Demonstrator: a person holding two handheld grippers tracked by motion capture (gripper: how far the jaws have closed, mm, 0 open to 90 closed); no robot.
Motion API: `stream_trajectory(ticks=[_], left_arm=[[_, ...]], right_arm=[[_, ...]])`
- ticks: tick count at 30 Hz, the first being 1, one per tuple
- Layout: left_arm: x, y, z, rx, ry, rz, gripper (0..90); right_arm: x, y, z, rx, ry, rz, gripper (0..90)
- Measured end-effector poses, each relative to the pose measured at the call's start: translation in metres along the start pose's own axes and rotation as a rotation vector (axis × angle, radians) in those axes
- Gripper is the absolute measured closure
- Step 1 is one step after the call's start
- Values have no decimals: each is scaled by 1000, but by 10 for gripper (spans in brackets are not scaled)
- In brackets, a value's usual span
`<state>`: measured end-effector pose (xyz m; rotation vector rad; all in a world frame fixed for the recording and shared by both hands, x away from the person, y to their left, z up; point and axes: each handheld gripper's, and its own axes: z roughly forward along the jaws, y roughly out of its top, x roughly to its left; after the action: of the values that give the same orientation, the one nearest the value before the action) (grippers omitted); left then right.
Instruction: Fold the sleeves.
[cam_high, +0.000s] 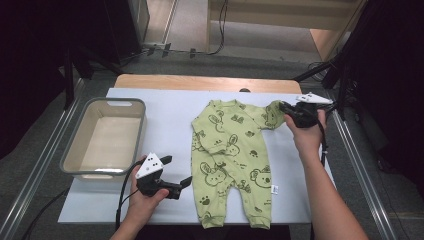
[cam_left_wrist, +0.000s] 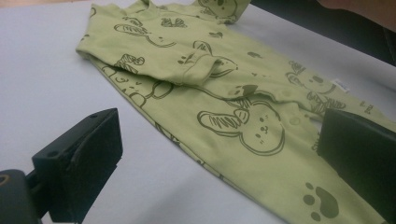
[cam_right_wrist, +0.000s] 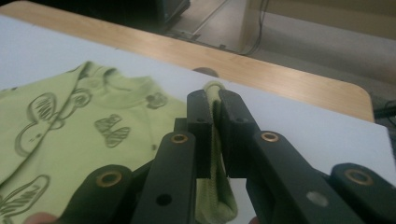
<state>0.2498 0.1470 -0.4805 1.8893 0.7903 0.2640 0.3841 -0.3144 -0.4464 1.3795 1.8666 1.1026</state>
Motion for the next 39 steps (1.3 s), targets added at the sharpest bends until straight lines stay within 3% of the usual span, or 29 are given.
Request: stream_trajectory(ticks=[1, 11, 16, 20, 25, 32, 39], left_arm=[[0, 0, 0, -1, 0, -1, 0], [1, -1, -2, 1, 2, -1, 0], [2, 0, -2, -3, 2, -1, 0], [1, 0, -2, 3, 5, 4, 0], [0, 0, -1, 3, 1, 5, 0], [0, -1, 0, 5, 4, 2, 0], [-1, -1, 1, 10, 5, 10, 0]], right_arm=[[9, -1, 1, 0, 8, -30, 821], [73, -25, 7, 11, 115, -99, 822], [98, -42, 8, 31, 163, -134, 823], [114, -53, 6, 40, 194, -195, 823], [123, -66, 7, 84, 214, -245, 823], [127, -78, 2, 91, 245, -225, 823], [127, -86, 0, 139, 249, -233, 819]])
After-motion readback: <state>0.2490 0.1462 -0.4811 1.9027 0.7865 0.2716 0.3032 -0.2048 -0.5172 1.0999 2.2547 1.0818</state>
